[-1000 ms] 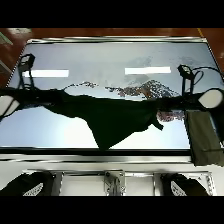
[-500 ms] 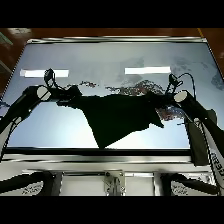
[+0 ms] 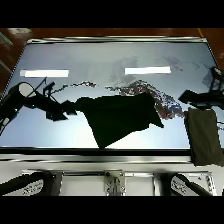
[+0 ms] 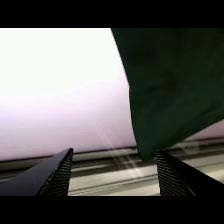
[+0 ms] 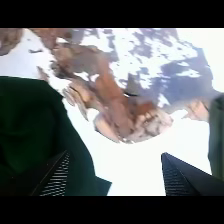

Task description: Fold the shirts.

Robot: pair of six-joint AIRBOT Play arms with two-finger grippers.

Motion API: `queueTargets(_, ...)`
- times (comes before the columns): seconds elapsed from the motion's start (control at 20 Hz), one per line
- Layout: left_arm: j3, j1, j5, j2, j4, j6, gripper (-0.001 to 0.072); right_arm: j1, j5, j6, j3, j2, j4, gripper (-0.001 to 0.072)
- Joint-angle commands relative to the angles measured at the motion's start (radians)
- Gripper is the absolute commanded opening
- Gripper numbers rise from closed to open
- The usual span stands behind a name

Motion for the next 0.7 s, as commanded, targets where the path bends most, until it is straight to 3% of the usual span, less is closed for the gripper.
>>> queueTargets(0.0, -0.218, -0.074, 0.068, 0.023, -0.191, 0.067, 0.0612, -0.14, 0.058, -0.003, -0.055, 0.014, 0.035, 0.0688)
queueTargets(0.2, -0.384, -0.239, 0.322, -0.01, -0.377, 0.103, 0.0612, -0.138, 0.089, -0.031, -0.077, -0.031, 0.076, 0.0688)
queueTargets(0.65, -0.39, -0.424, 0.509, -0.176, -0.661, 0.206, 0.0586, -0.138, 0.159, -0.072, -0.077, -0.145, 0.167, 0.0688)
